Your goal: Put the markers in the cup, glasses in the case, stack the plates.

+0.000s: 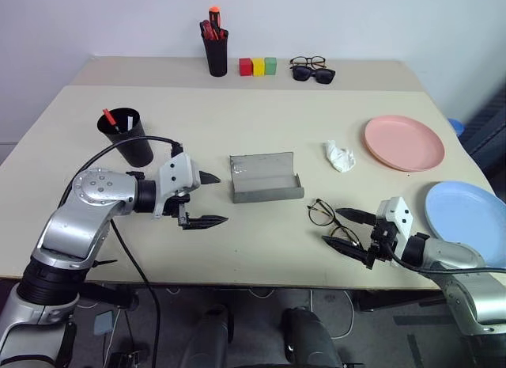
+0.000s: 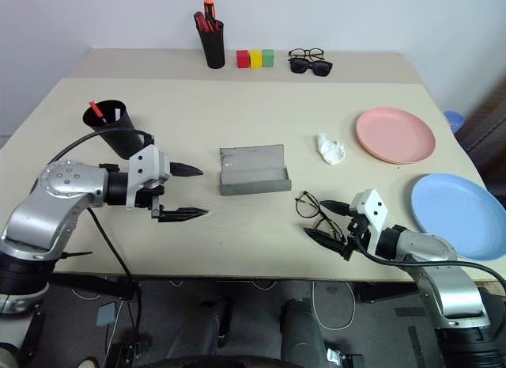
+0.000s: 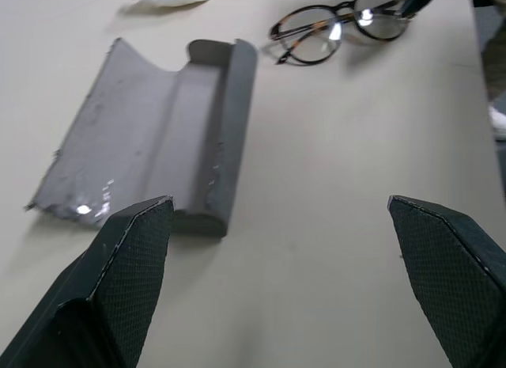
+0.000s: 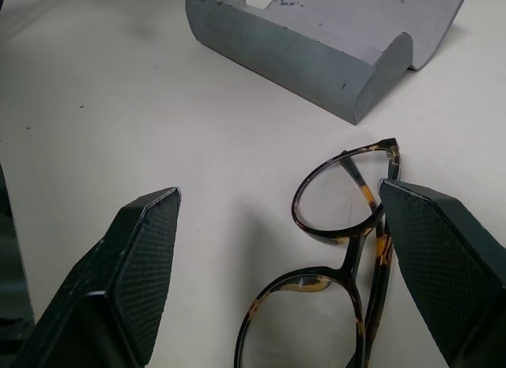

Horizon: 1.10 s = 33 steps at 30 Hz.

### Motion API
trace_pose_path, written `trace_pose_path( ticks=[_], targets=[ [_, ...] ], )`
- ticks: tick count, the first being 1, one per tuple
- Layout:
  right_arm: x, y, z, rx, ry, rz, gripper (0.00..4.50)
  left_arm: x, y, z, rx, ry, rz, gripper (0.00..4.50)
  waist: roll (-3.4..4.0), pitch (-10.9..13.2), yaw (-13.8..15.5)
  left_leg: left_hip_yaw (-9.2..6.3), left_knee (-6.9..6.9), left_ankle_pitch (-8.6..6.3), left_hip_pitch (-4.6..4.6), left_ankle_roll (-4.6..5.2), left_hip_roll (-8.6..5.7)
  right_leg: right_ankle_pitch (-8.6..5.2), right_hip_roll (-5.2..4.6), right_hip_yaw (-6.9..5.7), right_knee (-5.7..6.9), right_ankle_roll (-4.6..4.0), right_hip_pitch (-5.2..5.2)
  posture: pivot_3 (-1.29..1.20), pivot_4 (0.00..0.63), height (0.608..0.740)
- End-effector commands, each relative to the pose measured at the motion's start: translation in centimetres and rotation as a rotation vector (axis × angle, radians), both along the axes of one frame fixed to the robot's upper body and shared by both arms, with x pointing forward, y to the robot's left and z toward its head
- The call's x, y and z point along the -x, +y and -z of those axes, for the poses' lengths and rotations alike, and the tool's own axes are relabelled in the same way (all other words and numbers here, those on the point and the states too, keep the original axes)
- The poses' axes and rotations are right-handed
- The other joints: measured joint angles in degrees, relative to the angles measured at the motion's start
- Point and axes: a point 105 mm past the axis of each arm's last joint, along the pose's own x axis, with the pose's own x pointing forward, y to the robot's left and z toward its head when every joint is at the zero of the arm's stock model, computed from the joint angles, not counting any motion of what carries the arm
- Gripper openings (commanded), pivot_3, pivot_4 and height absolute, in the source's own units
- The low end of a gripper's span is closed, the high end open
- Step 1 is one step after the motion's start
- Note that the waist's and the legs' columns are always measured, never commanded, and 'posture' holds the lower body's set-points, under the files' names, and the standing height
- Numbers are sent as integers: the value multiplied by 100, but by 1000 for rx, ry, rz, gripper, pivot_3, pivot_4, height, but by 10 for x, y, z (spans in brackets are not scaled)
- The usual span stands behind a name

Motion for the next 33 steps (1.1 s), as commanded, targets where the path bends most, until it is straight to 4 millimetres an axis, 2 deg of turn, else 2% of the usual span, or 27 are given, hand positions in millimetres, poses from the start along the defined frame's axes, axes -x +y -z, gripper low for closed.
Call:
trace_pose_path(
  ticks=[1,12,25,33],
  targets=[
    [-2,-1,-8,15,-12,-12,4077,4,0,-11,6,-39,1,4438,0,0,-2,0,0,0,0,0,0,0,0,0,0,0,0,0,150,740],
    [-6,0,-3,40,49,-32,4077,8,2,-11,10,-20,-32,4438,0,0,-11,2,-1,0,0,0,1,0,0,0,0,0,-2,0,150,740],
    [-14,-11,16,76,123,-51,4077,14,8,-9,9,3,-78,4438,0,0,-8,6,-2,0,0,0,0,0,0,0,-1,0,-3,0,150,740],
    [-19,-11,17,78,123,-70,4077,14,12,-8,13,19,-101,4438,0,0,-12,6,-1,0,1,0,1,0,0,0,0,0,-3,0,150,740]
  ],
)
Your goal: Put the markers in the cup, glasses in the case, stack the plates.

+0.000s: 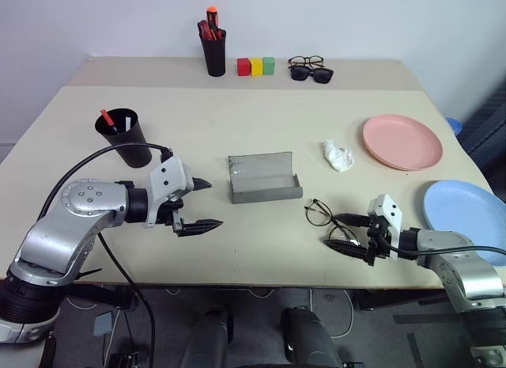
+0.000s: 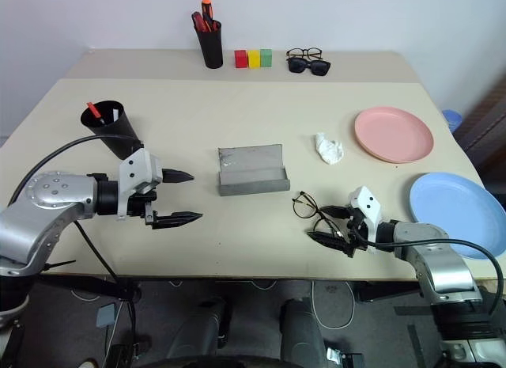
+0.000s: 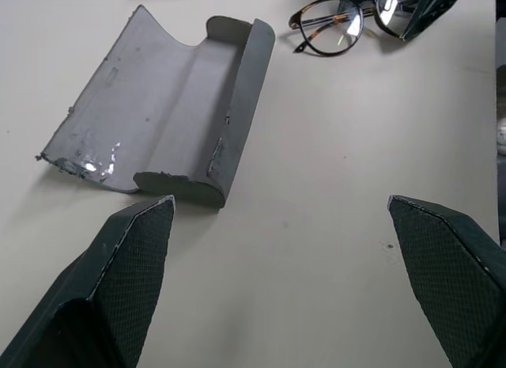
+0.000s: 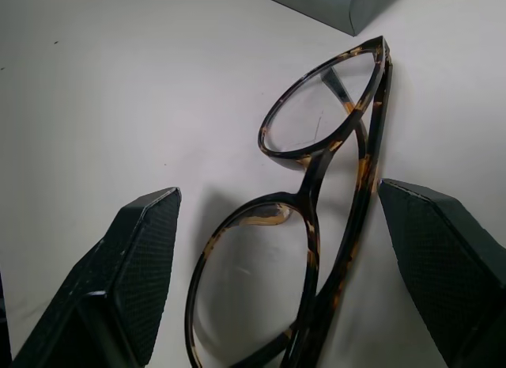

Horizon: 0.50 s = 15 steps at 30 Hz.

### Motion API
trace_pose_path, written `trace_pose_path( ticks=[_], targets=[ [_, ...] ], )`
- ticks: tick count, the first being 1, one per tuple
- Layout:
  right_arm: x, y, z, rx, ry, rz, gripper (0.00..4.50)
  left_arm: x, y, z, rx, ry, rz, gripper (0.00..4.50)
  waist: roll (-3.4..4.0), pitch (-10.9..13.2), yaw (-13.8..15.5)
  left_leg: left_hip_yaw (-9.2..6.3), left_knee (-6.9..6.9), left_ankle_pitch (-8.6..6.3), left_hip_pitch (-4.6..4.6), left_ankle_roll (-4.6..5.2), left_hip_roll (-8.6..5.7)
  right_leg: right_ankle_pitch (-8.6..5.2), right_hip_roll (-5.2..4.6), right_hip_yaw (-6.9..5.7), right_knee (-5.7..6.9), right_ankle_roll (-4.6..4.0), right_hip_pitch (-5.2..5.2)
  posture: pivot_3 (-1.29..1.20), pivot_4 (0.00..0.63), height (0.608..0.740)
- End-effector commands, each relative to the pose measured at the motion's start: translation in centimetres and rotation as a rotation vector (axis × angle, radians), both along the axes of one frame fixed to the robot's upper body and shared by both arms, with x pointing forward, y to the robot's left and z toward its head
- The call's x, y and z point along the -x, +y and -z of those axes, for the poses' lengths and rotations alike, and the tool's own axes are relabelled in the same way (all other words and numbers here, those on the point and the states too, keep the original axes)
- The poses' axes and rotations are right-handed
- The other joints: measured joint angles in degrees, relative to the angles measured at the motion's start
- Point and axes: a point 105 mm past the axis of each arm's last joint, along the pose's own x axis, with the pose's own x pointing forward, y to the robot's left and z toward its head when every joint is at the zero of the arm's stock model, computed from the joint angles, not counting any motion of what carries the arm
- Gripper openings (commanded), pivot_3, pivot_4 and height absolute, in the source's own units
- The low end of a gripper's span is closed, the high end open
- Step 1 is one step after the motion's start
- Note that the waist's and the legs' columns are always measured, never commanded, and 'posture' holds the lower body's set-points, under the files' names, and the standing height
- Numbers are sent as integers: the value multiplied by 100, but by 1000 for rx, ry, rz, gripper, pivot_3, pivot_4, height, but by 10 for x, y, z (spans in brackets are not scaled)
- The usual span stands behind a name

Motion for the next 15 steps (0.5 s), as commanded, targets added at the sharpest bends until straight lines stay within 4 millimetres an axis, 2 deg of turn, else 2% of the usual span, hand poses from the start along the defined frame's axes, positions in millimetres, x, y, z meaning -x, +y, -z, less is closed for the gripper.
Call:
trace_pose_path(
  ticks=[1,15],
  targets=[
    [-4,0,-6,7,-27,-17,4077,1,4,-9,-8,-39,-10,4438,0,0,-2,0,0,0,0,0,0,0,0,0,0,0,0,0,150,740],
    [-7,2,-17,24,-48,-39,4077,1,3,-5,-4,-29,-24,4438,0,0,-3,0,0,0,0,0,0,0,0,0,0,0,0,0,150,740]
  ],
)
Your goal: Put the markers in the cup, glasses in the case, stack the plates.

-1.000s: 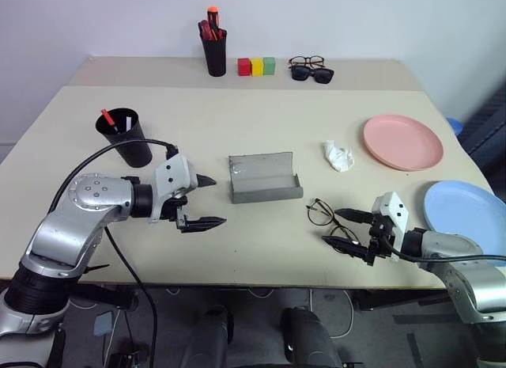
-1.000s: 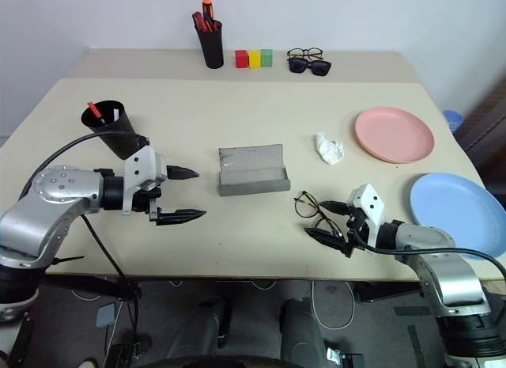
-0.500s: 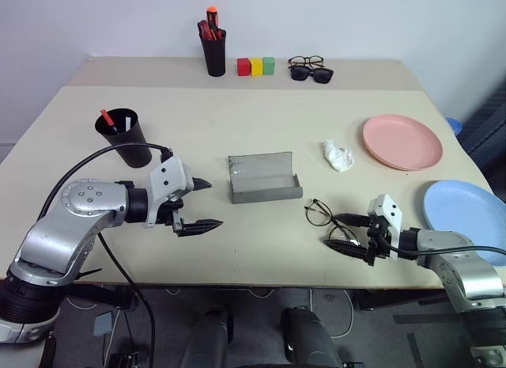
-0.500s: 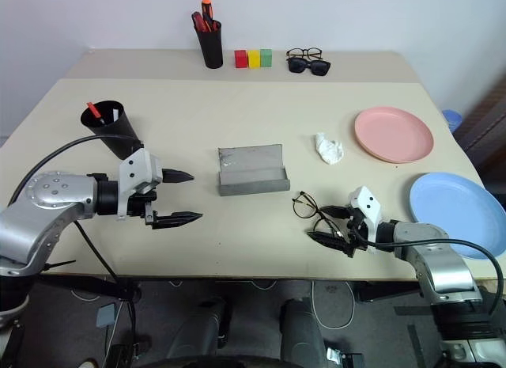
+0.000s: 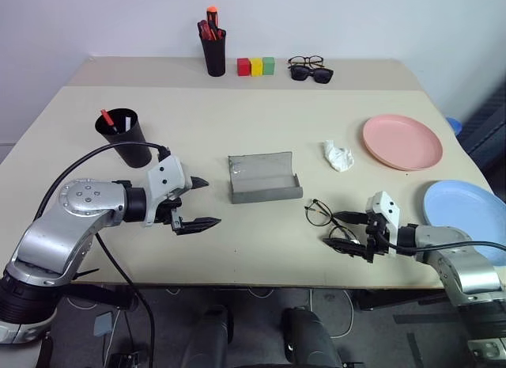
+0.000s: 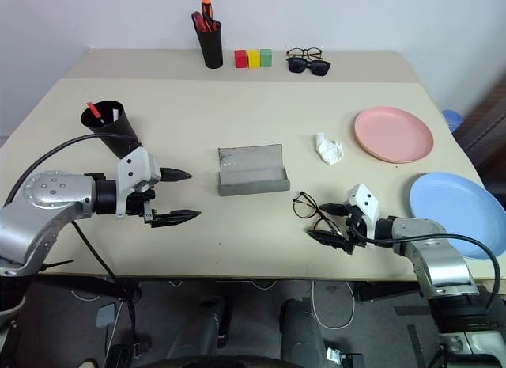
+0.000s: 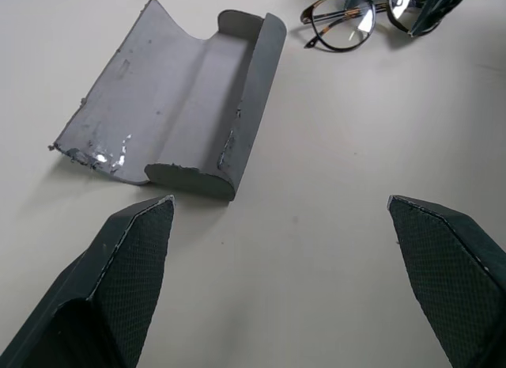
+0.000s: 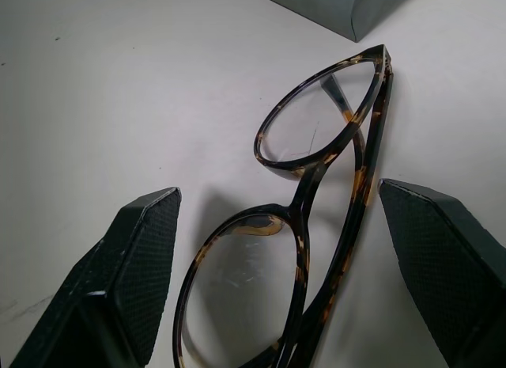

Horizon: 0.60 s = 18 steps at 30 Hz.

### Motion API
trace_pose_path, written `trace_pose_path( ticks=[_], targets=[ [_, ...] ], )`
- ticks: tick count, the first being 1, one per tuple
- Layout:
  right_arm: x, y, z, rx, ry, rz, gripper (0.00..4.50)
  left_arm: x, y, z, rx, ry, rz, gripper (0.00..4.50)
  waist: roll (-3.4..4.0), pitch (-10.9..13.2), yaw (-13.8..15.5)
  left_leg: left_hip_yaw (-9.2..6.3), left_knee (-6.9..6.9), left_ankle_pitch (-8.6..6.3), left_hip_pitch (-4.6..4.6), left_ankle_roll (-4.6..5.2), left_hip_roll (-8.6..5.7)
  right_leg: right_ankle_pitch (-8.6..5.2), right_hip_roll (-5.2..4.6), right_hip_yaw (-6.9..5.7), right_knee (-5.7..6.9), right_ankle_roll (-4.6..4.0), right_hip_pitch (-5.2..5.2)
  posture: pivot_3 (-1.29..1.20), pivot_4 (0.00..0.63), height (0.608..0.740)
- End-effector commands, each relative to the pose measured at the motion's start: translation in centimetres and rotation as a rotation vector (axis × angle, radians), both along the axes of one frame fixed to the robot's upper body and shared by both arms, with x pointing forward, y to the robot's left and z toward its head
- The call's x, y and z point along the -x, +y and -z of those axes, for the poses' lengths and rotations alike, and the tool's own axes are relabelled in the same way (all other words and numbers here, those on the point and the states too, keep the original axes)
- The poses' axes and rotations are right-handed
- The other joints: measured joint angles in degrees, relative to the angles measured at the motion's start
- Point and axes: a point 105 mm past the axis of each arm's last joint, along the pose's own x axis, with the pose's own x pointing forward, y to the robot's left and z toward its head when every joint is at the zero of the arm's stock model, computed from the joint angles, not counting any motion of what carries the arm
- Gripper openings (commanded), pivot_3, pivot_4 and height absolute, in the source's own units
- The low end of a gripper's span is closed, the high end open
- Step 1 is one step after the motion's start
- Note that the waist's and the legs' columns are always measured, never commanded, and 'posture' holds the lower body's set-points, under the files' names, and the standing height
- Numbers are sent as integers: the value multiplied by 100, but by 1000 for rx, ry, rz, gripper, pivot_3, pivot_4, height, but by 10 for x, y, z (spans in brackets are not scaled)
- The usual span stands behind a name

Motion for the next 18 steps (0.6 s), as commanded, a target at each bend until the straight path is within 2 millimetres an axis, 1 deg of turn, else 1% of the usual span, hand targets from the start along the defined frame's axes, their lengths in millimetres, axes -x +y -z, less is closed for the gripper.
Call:
trace_pose_path(
  ticks=[1,5,6,8,13,14,18],
  targets=[
    [-3,1,-15,14,-49,-19,4077,3,-1,-6,7,-25,6,4438,0,0,1,0,0,0,0,0,0,0,0,0,0,0,0,0,150,740],
    [-2,2,-18,14,-54,-19,4077,3,-1,-5,8,-23,2,4438,0,0,5,0,0,0,-1,0,0,0,0,0,0,0,-1,0,150,740],
    [-2,2,-19,13,-55,-18,3544,3,-1,-4,9,-22,2,4500,0,0,5,0,0,0,-1,0,0,0,0,0,-1,0,-1,0,150,740],
    [-1,4,-19,12,-56,-19,2817,3,-2,-4,9,-22,2,4500,0,0,5,0,0,0,-1,0,0,0,0,0,-1,0,-1,0,150,740],
    [2,8,-25,11,-66,-20,290,2,-1,-4,7,-19,0,4500,-1,0,0,0,0,0,-1,0,0,0,-1,0,-1,0,-1,0,150,740],
    [2,9,-25,11,-66,-20,67,2,-1,-4,7,-19,-1,4500,-4,-3,-3,0,-1,0,1,0,2,0,0,0,-1,0,0,0,150,740],
    [2,14,-29,11,-65,-20,67,2,-1,-3,6,-18,-2,4500,-4,-3,8,1,0,-1,0,-1,2,1,-2,0,-2,-3,0,0,150,740]
  ],
)
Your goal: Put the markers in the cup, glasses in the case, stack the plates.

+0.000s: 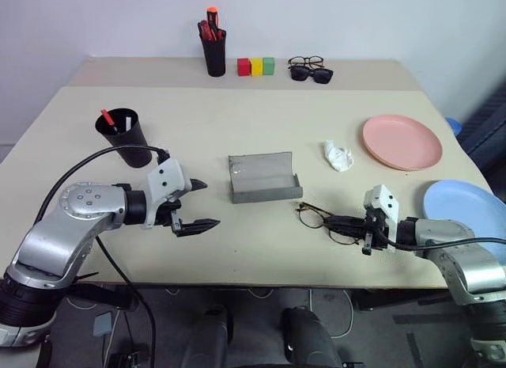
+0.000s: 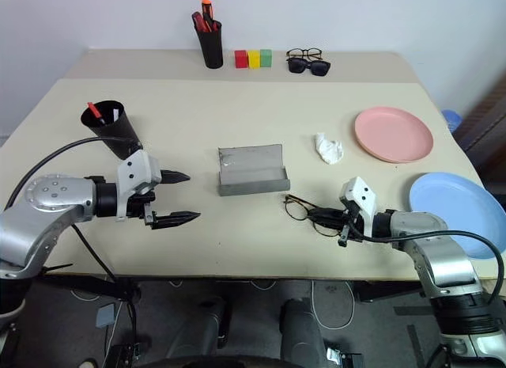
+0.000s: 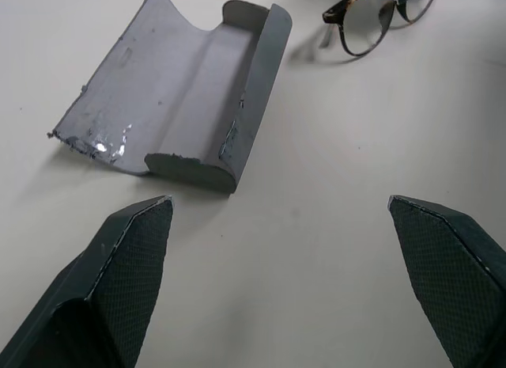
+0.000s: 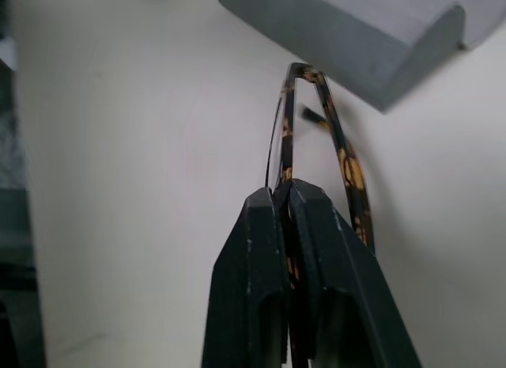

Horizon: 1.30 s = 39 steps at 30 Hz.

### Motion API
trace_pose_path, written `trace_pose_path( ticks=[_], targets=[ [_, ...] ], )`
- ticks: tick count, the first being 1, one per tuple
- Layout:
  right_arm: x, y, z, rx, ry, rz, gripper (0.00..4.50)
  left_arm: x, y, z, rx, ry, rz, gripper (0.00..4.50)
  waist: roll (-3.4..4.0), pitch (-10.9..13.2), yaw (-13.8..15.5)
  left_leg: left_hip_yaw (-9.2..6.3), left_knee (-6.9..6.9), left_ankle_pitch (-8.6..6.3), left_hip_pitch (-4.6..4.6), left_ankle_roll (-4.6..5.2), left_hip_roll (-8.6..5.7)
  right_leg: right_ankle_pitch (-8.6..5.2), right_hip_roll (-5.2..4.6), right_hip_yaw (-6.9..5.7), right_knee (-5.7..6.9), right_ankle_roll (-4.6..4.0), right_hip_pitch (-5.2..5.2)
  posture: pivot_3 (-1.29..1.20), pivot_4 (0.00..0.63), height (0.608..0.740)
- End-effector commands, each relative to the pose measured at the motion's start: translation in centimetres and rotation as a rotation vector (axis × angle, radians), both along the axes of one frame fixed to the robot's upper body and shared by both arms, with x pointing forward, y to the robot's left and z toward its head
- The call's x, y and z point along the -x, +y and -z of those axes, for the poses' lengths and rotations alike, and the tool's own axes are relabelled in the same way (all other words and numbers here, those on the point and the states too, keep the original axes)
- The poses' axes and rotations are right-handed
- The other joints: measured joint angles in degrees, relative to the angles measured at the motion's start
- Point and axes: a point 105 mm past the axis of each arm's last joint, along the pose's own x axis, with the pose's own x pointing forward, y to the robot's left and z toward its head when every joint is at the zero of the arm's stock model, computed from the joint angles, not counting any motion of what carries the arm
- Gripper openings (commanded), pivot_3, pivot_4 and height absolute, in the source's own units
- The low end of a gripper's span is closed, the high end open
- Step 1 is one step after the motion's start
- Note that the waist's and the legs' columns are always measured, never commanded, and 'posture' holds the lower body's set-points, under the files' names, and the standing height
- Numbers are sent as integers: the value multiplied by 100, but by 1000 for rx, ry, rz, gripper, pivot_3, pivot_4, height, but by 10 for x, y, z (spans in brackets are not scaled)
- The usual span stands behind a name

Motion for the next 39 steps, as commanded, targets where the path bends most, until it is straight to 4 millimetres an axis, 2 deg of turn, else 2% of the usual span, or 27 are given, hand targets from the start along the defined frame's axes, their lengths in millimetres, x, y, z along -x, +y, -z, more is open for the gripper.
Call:
trace_pose_path(
  ticks=[1,4,6,11,13,15,17,19,21,23,27,29,33,39],
  targets=[
    [0,2,-10,7,-23,6,67,2,-3,-7,6,-24,16,4500,0,0,2,0,0,0,-1,0,0,0,0,0,-1,0,0,0,150,740],
    [-1,6,-14,8,-29,3,67,2,-3,-7,8,-24,14,4500,1,1,-2,0,-1,0,-1,0,0,0,0,0,-1,0,-2,0,150,740],
    [-3,10,-24,-1,-49,-3,67,2,-3,-7,16,-22,10,4500,2,1,-5,0,-2,0,-2,0,0,0,0,0,0,-1,-4,0,150,740],
    [-11,31,-64,-38,-164,-64,67,2,2,-3,57,-35,-33,4500,5,3,-28,1,-3,0,-2,0,2,0,0,0,-1,-1,-8,0,150,740],
    [-15,42,-82,-67,-217,-99,67,5,6,-9,125,-104,-50,4500,5,4,-28,1,-6,0,-3,0,2,0,-1,1,-1,-1,-10,0,150,740],
    [-23,55,-98,-78,-288,-140,67,12,17,-12,180,-153,-80,4500,5,4,-37,3,-10,0,-4,0,4,1,-2,2,-3,-2,-15,0,150,740],
    [-31,65,-104,-86,-335,-182,67,16,28,-10,183,-182,-98,4500,5,4,-31,2,-12,0,-6,0,6,2,-1,2,-5,-4,-20,0,150,740],
    [-39,72,-104,-98,-367,-203,67,19,32,-9,222,-180,-85,4500,1,2,11,2,-12,0,-7,0,5,3,0,1,-5,-7,-18,0,150,740],
    [-47,80,-97,-95,-392,-240,67,21,33,-7,254,-116,-51,4500,1,2,43,1,-9,0,-6,-1,2,3,-2,-2,-13,-7,-9,0,150,740],
    [-59,87,-80,-84,-405,-268,67,20,33,-8,286,-78,-23,4500,-2,0,15,5,-6,-1,-7,-1,-2,3,-5,-2,-24,-7,-3,0,150,740],
    [-80,89,-50,-48,-432,-280,67,19,32,-16,313,-111,4,4500,1,2,-34,9,-9,0,-6,0,-3,6,-2,-2,-20,-5,-8,0,150,740],
    [-89,91,-41,-45,-436,-277,67,21,33,-17,313,-115,7,4500,6,5,-62,11,-13,1,-3,-1,-1,7,2,-1,-10,-4,-11,0,150,740],
    [-99,95,-38,-22,-467,-290,67,29,32,-16,306,-112,15,4500,7,5,-178,6,-15,4,17,-6,10,8,19,2,7,-8,-1,0,150,740],
    [-104,101,-48,-38,-496,-316,67,33,33,-14,301,-113,1,4500,7,6,-189,2,-16,4,35,-6,15,9,27,9,9,-14,10,0,150,740]
  ],
)
